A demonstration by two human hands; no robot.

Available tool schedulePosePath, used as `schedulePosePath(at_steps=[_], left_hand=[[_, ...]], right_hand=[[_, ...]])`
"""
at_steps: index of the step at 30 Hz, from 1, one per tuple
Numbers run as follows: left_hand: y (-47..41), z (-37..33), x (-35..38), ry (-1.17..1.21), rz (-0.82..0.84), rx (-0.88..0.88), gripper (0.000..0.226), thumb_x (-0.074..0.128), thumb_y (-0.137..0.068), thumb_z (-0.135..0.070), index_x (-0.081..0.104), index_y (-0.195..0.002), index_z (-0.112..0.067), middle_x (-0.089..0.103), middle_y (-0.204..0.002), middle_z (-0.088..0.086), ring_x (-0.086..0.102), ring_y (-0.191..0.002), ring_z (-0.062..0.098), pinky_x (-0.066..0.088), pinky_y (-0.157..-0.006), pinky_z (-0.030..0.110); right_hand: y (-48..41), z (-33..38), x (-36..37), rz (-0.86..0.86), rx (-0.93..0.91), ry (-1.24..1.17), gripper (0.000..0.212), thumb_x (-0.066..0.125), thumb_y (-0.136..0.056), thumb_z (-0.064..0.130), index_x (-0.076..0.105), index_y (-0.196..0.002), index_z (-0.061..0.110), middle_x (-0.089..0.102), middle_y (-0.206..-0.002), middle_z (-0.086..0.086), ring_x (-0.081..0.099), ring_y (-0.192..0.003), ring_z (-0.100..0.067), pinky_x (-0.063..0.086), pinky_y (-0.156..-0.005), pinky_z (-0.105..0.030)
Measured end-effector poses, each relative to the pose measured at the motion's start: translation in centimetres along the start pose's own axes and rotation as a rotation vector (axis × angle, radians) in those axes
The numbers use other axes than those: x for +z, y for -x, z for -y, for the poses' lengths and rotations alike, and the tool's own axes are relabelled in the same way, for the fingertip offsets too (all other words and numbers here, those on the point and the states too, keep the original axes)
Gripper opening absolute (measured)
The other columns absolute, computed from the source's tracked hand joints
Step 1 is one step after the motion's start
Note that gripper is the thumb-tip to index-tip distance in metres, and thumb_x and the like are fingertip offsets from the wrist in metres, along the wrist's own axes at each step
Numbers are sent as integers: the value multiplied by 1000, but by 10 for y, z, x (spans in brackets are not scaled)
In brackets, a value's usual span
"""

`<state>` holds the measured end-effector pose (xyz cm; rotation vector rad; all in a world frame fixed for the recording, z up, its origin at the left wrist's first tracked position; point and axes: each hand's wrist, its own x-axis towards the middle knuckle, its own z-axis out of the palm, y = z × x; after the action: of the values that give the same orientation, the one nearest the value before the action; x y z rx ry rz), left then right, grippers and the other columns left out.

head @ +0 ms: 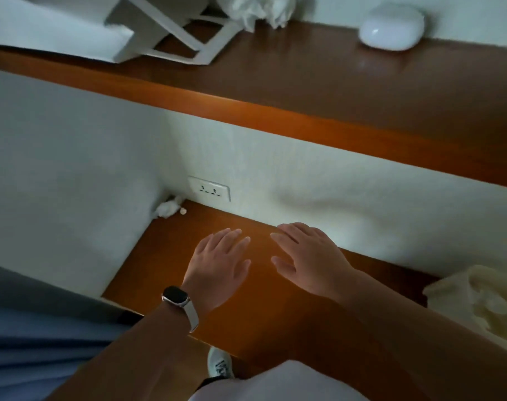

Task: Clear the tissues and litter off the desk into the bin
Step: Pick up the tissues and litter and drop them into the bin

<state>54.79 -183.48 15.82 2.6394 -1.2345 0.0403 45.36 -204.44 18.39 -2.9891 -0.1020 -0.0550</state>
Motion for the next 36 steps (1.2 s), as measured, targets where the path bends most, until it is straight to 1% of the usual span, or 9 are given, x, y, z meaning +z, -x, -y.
schedulePosePath(at_steps=[4,9,18,24,27,29,31,33,36], left_hand=[[11,76,1,7,29,-89,47,35,-95,-49,49,-133,-25,51,-140,2,43,-131,23,41,-103,47],[17,149,8,53,56,-252,49,40,-96,-49,43,-139,-27,42,-147,0,35,-136,21,35,-104,44],[-28,212,46,130,-40,-419,50,46,-95,-38,40,-142,-21,39,-149,6,33,-135,24,35,-103,42],[-56,241,90,163,-109,-353,58,58,-90,-22,37,-144,-20,41,-144,10,34,-133,29,41,-102,45],[-64,252,109,149,-130,-365,57,57,-90,-19,37,-144,-16,43,-141,9,36,-130,27,38,-103,43],[-67,253,120,162,-177,-390,51,56,-90,-17,42,-140,-14,47,-136,10,41,-125,29,41,-99,44],[-69,252,125,161,-244,-416,40,57,-89,-17,52,-128,-14,52,-125,10,46,-114,30,45,-88,43],[-71,249,129,147,-298,-424,30,59,-88,-15,56,-117,-13,55,-113,11,48,-104,30,46,-78,40],[-68,247,131,161,-345,-424,23,62,-86,-13,58,-109,-10,54,-104,13,49,-93,31,45,-68,42]], right_hand=[[-55,42,24,46,27,15,53,25,-95,56,46,-132,24,50,-137,-1,44,-126,-21,36,-100,-38],[-112,78,48,108,22,-12,55,24,-94,58,39,-137,27,44,-143,1,38,-131,-20,32,-102,-39],[-203,95,103,120,-71,-36,49,36,-94,50,43,-134,24,46,-137,1,43,-121,-16,39,-93,-36],[-259,90,159,78,-102,-63,41,45,-92,38,51,-128,19,51,-129,-1,48,-111,-18,46,-82,-34],[-278,86,184,54,-105,-82,40,50,-91,35,52,-128,18,51,-130,-3,51,-110,-22,48,-83,-35],[-286,82,197,29,-100,-95,41,53,-91,34,52,-128,18,52,-131,-4,51,-111,-25,49,-85,-40],[-290,79,207,-26,-113,-111,40,57,-90,32,53,-127,18,54,-127,-5,52,-110,-26,49,-86,-42],[-294,77,214,-90,-127,-129,37,62,-87,27,58,-122,16,58,-120,-6,54,-106,-26,47,-84,-40],[-300,77,219,-170,-136,-164,24,68,-81,16,64,-104,12,63,-100,-7,57,-92,-26,44,-77,-34]])
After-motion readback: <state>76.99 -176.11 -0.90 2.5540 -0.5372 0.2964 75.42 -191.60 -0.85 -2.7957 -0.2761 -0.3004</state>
